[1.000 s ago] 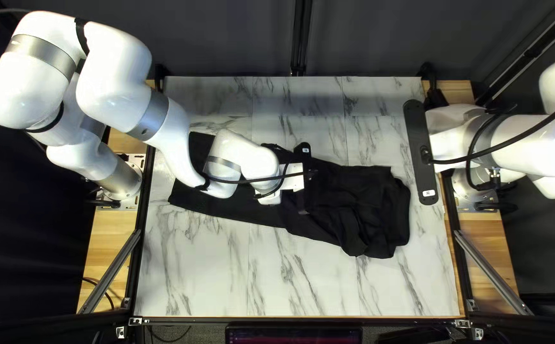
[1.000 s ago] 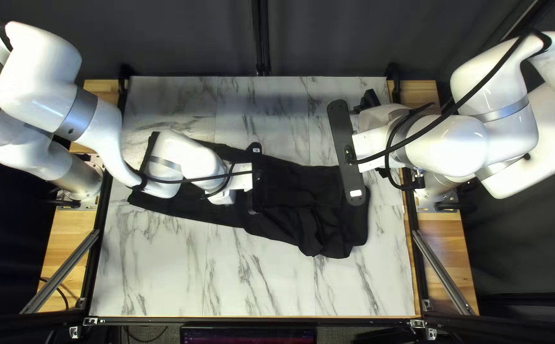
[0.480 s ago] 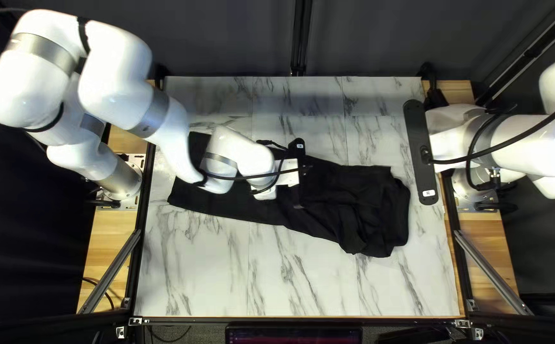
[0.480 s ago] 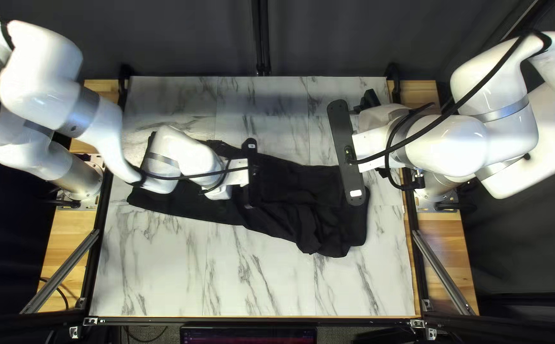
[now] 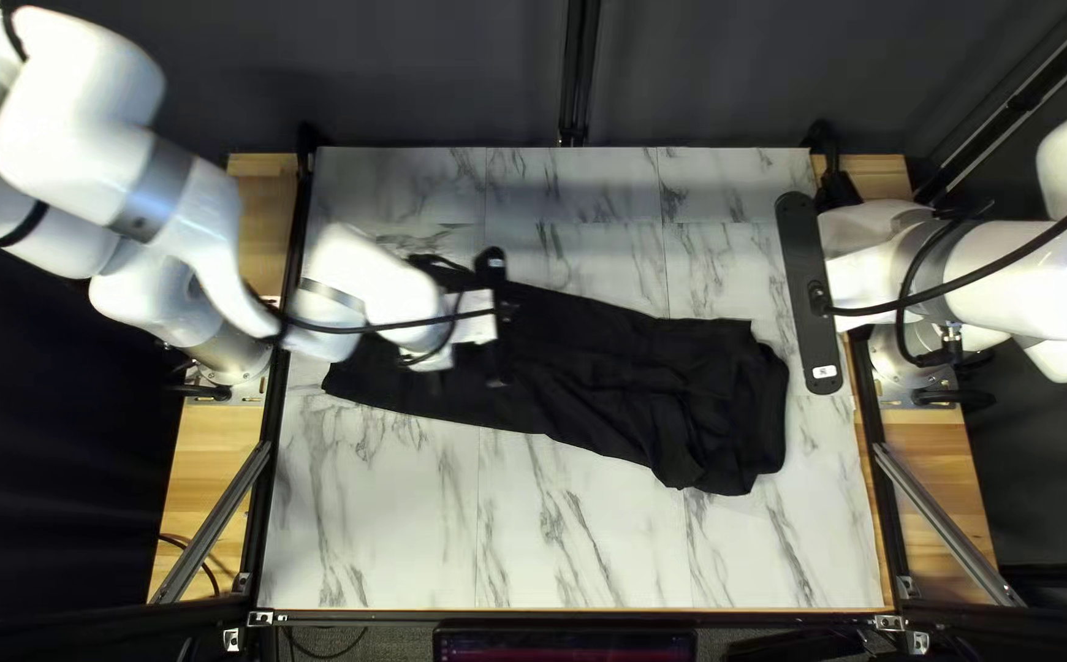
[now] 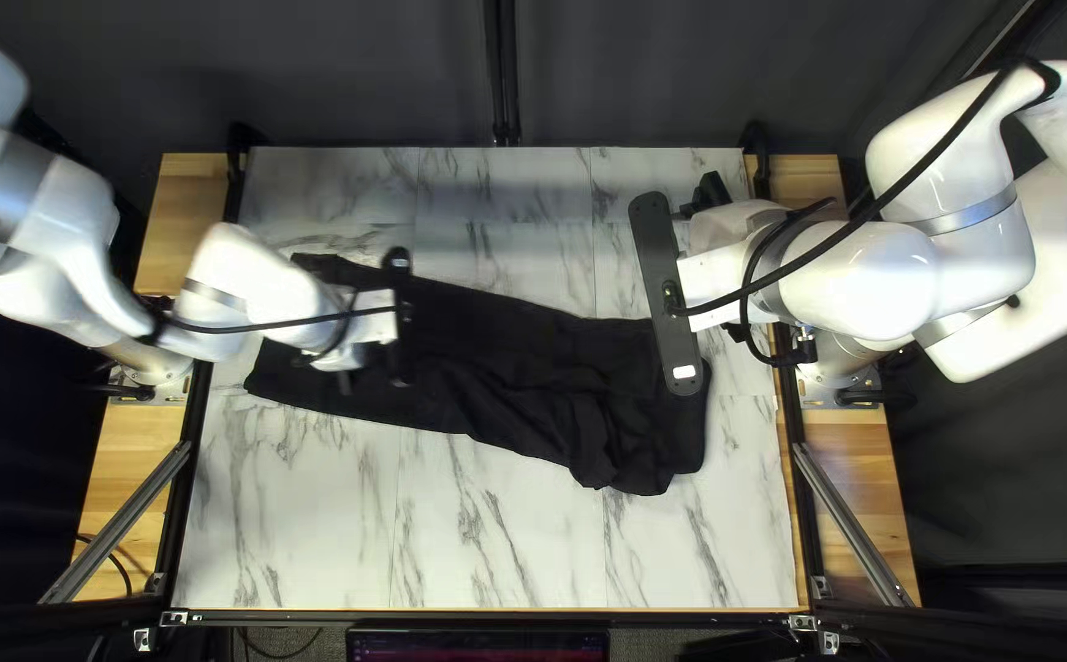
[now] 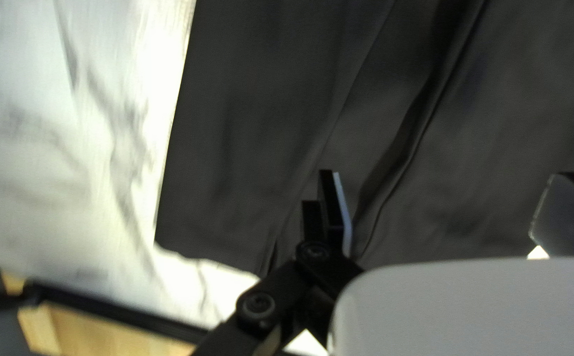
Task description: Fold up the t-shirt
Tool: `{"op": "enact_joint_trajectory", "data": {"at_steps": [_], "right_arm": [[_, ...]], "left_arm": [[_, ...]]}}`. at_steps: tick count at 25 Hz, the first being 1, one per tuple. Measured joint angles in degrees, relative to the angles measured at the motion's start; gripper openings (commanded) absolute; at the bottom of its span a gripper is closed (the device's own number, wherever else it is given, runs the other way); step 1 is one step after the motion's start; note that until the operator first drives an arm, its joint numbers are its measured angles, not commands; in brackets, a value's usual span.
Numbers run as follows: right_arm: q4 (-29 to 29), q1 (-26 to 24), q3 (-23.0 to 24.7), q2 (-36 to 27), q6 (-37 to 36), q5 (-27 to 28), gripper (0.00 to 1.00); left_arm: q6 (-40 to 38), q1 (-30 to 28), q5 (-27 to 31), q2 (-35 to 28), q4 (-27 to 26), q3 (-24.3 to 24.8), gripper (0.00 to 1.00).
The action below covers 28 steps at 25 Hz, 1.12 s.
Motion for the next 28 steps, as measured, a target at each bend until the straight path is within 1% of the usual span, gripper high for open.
{"op": "enact_joint_trajectory", "data": {"at_steps": [4, 8, 16, 21, 28], "right_arm": [[0.0, 0.0, 0.0, 0.0, 0.0, 0.0, 1.0], [0.0, 0.0, 0.0, 0.0, 0.0, 0.0, 1.0], [0.0, 0.0, 0.0, 0.0, 0.0, 0.0, 1.0], [0.0, 0.0, 0.0, 0.0, 0.0, 0.0, 1.0], [0.0, 0.0, 0.0, 0.0, 0.0, 0.0, 1.0]], "left_arm": [[0.25, 0.93, -0.92, 1.91, 2.18, 0.94, 1.0], [0.76, 1.0, -0.01, 5.9, 4.17, -0.65, 1.0], [0.53, 0.91, -0.58, 6.38, 4.98, -0.53, 1.0], [1.21, 4.1, -3.24, 6.08, 9.26, 1.63, 1.0], [1.8, 7.79, -6.53, 9.48, 14.04, 2.57, 1.0]]}}
